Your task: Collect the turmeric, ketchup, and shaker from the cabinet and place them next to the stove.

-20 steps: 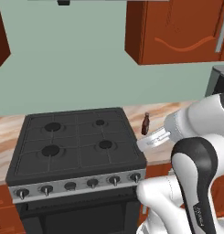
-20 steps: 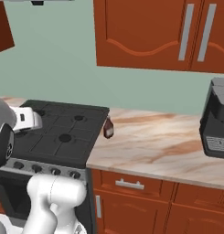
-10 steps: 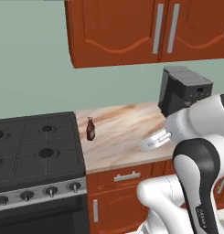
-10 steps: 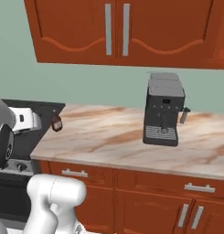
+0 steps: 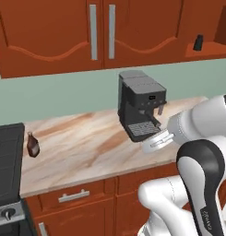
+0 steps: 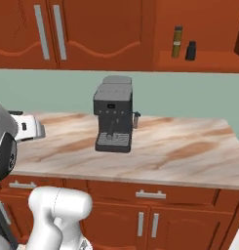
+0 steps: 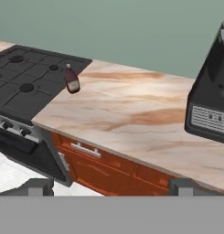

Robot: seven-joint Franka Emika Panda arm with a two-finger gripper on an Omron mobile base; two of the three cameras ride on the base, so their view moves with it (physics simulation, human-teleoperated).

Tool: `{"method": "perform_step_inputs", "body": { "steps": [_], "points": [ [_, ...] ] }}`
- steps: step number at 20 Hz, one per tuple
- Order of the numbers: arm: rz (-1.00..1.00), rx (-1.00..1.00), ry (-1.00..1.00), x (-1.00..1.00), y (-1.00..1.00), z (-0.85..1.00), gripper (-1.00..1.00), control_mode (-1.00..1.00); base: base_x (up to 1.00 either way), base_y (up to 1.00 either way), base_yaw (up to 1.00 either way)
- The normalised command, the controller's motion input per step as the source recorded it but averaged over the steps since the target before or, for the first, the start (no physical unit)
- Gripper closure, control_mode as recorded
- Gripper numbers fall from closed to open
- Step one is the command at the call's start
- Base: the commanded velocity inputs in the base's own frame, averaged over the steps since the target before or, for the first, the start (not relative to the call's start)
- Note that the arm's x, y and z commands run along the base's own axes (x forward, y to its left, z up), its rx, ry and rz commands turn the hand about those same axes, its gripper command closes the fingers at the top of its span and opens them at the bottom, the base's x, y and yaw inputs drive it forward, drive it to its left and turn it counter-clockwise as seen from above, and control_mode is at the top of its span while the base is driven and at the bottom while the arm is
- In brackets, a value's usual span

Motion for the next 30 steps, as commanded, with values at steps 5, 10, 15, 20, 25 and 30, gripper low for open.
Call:
{"method": "perform_step_inputs", "body": {
  "steps": [5, 10, 15, 20, 25, 30],
  "points": [
    [0.0, 0.0, 0.0, 0.0, 0.0, 0.0, -1.0, 1.0, 0.68, -0.57, -0.14],
    [0.0, 0.0, 0.0, 0.0, 0.0, 0.0, -1.0, 1.0, 0.49, -0.83, -0.08],
    [0.0, 0.0, 0.0, 0.0, 0.0, 0.0, -1.0, 1.0, 0.09, -0.97, -0.01],
    [0.0, 0.0, 0.0, 0.0, 0.0, 0.0, -1.0, 1.0, 0.39, -0.75, -0.01],
    [0.0, 0.0, 0.0, 0.0, 0.0, 0.0, -1.0, 1.0, 0.6, -0.2, -0.01],
    [0.0, 0.18, 0.0, 0.78, 0.06, 0.0, -1.0, -1.0, 0.0, 0.0, 0.0]
  ]
}}
